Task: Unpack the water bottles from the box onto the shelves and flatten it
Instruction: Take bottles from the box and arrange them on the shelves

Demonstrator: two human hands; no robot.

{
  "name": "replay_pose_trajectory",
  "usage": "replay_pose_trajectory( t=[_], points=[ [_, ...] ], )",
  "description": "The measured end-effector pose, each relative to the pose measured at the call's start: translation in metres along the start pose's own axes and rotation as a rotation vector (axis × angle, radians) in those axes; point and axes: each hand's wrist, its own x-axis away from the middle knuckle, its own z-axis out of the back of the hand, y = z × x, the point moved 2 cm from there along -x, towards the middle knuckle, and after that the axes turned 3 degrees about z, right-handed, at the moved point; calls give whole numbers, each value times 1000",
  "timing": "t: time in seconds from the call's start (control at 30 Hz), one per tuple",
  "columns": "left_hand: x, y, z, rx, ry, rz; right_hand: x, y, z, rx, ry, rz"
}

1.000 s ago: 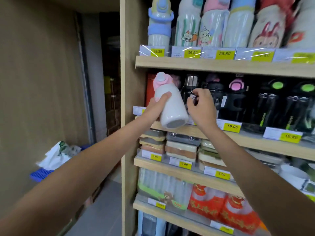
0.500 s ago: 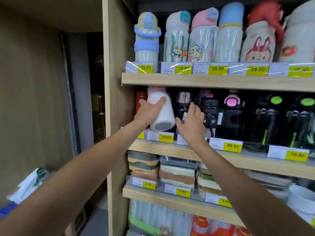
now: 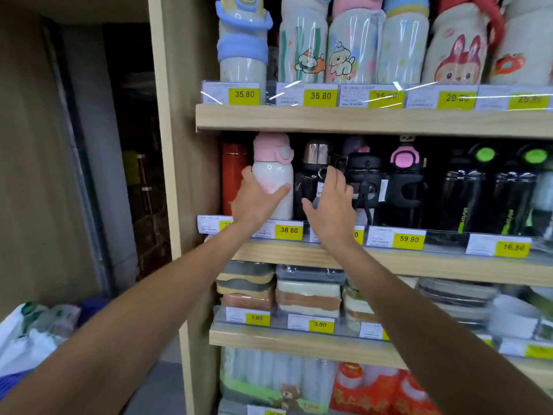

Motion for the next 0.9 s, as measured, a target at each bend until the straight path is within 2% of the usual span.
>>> replay_pose_trajectory(
  t=[0.13, 0.3, 0.43, 0.53, 0.63, 0.77, 0.9],
  points=[
    [3, 4, -1, -56, -44, -70, -7, 8, 5, -36, 28, 8],
    [-2, 0, 3, -102, -212, -75, -2, 6, 5, -56, -1, 2],
    [2, 4, 12, -87, -332, -14, -4, 7, 16, -114, -162, 30],
    [20, 9, 12, -45, -294, 17, -3, 11, 30, -224, -261, -5],
    [50, 20, 8, 50, -179, -7, 13, 18, 47, -192, -167, 57],
    [103, 35, -9, 244, -158, -36, 44, 42, 69, -223, -38, 63],
    [156, 60, -41, 393, -320, -69, 77, 89, 100, -259, -38, 5]
  ],
)
